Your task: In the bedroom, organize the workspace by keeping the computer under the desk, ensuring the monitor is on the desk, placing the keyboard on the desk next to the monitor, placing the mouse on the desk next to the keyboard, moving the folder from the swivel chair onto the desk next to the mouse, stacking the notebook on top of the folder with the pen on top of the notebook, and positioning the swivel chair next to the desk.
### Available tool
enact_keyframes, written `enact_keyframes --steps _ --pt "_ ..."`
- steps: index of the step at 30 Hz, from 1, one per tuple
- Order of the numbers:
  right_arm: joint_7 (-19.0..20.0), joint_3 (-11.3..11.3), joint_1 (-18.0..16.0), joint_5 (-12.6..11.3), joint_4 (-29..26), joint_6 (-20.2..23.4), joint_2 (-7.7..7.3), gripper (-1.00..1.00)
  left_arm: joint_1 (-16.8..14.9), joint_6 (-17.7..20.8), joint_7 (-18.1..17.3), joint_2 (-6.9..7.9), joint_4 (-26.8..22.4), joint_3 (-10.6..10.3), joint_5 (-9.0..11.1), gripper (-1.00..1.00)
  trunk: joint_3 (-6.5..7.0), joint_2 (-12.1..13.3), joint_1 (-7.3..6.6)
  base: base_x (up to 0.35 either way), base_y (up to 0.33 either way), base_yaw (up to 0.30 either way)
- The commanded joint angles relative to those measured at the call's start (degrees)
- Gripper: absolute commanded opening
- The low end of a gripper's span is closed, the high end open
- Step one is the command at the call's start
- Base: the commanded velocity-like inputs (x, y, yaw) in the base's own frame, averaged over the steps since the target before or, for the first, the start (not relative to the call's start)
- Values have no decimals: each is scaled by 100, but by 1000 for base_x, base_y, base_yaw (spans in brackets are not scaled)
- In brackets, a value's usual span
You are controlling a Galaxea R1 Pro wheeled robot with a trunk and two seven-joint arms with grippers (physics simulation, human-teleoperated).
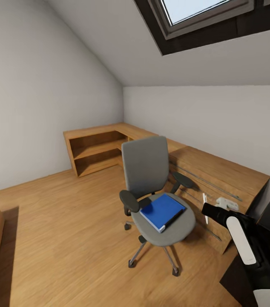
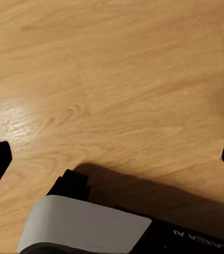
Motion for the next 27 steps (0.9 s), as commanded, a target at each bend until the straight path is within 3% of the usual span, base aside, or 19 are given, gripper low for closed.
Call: enact_keyframes --steps 1,3,4,6,10,15,20,27 --pt "-41 -5 -4 -71 -15 9 -3 -100 -15 20 -74 1 14 -46 48 100 13 38 -23 0 0 -11" --pt "-45 -11 -4 -70 -37 5 -8 -100 -22 16 -147 -15 42 -49 48 100 48 119 -67 0 0 -7" --pt "-48 -259 -4 -71 -53 13 -13 -100 -27 -276 -195 -27 146 -56 44 100 66 159 -89 0 0 -160" --pt "-48 -305 -4 -72 -87 35 -14 -100 -28 -546 -205 -61 251 -85 26 100 84 199 -111 0 0 -229" --pt "-48 -451 -4 -70 -82 23 -14 -100 -28 -720 -212 -71 272 -211 -50 100 84 199 -111 0 0 -259" --pt "-48 -990 -4 -70 -66 19 -7 -100 -27 -1240 -210 -80 298 -426 -74 100 84 199 -111 0 -35 -265" --pt "-48 -1387 -4 -70 -69 54 -9 -100 -27 -1390 -199 -96 421 -619 -78 100 84 199 -111 57 -236 -266" --pt "-53 -1493 -4 -54 -56 8 -12 -100 -27 -1414 -174 -187 465 -776 -137 100 84 199 -111 132 -312 -202"
